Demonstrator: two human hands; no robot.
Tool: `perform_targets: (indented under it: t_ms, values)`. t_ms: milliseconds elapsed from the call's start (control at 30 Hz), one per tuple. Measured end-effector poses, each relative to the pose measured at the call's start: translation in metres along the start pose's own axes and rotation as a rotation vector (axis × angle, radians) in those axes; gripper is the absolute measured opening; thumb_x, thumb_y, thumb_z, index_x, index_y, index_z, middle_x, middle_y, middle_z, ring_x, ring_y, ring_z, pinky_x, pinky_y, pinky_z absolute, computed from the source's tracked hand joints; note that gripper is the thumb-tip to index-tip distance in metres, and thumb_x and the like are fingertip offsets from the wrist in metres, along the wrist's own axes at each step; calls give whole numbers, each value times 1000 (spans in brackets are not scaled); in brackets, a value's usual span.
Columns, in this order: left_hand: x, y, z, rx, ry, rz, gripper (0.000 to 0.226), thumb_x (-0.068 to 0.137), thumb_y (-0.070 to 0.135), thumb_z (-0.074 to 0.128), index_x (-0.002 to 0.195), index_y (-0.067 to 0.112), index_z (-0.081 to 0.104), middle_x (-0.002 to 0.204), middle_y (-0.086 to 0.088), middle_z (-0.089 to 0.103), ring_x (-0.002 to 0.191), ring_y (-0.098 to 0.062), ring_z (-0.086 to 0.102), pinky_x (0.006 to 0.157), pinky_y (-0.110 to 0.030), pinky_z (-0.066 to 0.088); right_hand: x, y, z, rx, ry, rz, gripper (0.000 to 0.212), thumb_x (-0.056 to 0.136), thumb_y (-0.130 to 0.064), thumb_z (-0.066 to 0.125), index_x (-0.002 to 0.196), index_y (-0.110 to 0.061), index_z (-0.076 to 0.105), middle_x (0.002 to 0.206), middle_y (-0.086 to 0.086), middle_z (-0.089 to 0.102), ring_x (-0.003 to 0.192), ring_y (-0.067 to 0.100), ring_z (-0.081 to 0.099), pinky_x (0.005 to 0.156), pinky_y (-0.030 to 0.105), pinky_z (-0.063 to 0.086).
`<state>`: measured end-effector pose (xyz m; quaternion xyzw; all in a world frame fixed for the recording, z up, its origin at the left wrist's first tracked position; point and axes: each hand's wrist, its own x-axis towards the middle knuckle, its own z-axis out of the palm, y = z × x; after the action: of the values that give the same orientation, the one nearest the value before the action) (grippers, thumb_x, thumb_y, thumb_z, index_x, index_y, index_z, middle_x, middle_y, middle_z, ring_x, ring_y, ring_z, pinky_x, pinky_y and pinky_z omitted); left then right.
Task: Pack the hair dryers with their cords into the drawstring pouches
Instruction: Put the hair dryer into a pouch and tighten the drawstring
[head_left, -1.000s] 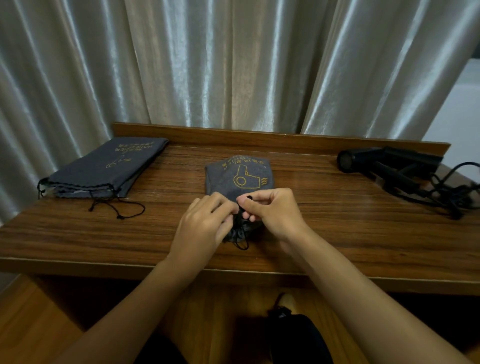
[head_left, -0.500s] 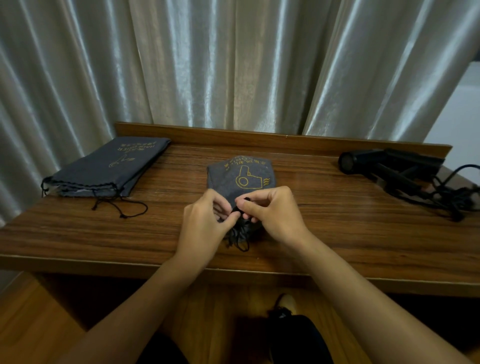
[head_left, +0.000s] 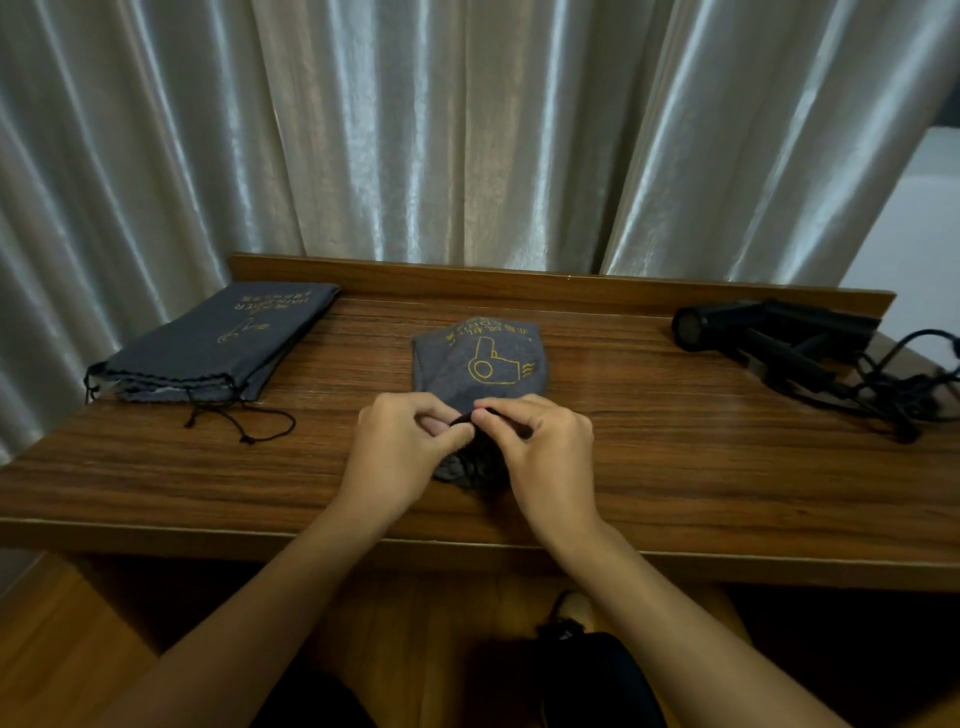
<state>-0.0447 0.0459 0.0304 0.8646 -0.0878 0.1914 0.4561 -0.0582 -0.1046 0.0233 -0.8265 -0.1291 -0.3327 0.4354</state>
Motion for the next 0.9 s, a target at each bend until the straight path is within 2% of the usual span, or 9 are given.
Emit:
perform_targets:
  t_ms: [100, 200, 333, 467, 567, 767, 833, 900]
  values:
    - [7, -4, -11, -242, -157, -160, 14, 72, 10, 84, 74, 18, 73, 63, 2, 68, 52, 2, 58, 52, -13, 47, 1, 0, -1, 24, -39, 11, 10, 84, -18, 77, 93, -16, 80, 88, -3, 77, 81, 5, 70, 78, 30, 55]
    - [9, -6, -16, -389, -239, -242, 11, 73, 3, 81, 77, 8, 72, 62, 2, 65, 53, 0, 58, 52, -11, 46, 1, -1, 0, 37, -60, 3, 10, 85, -18, 76, 94, -16, 80, 89, -4, 77, 82, 3, 70, 79, 26, 55]
    - [10, -13, -18, -431, -332, -304, 7, 77, 7, 78, 82, 8, 72, 68, -2, 68, 64, -8, 61, 58, -17, 47, 0, 1, 1, 47, -57, -11, 11, 84, -16, 77, 94, -15, 80, 90, -4, 77, 83, 2, 69, 80, 21, 54]
    - [12, -16, -20, -478, -359, -305, 17, 74, 19, 76, 88, 8, 75, 77, -6, 74, 71, -9, 68, 61, -15, 52, -1, 7, 1, 91, -36, 22, 11, 83, -16, 77, 93, -14, 80, 91, -5, 77, 85, -1, 70, 82, 20, 54]
    - [13, -18, -19, -551, -383, -361, 15, 79, 18, 73, 91, 10, 76, 80, -6, 75, 76, -9, 70, 63, -14, 53, -1, 11, 1, 100, -32, 45, 11, 83, -17, 77, 93, -14, 80, 91, -5, 77, 85, -2, 69, 82, 21, 55]
    - [15, -18, -24, -506, -376, -405, 12, 81, 21, 75, 88, 11, 78, 83, -11, 76, 76, -10, 71, 57, -15, 49, 0, 17, -2, 214, -61, 154, 10, 83, -16, 77, 93, -15, 80, 89, -8, 76, 84, 0, 70, 79, 30, 58]
    - [14, -22, -25, -338, -318, -339, 12, 84, 23, 74, 85, 12, 77, 75, -9, 74, 67, -9, 65, 56, -15, 45, 0, 20, -4, 201, -50, 139, 9, 83, -14, 77, 91, -14, 81, 85, -6, 74, 82, 4, 68, 79, 24, 54]
    - [11, -27, -27, -153, -251, -223, 11, 87, 20, 71, 80, 13, 74, 60, -2, 64, 55, -9, 54, 49, -14, 40, 0, 24, -6, 169, -11, 142, 6, 82, -12, 77, 86, -15, 80, 83, -6, 68, 80, 4, 65, 76, 15, 48]
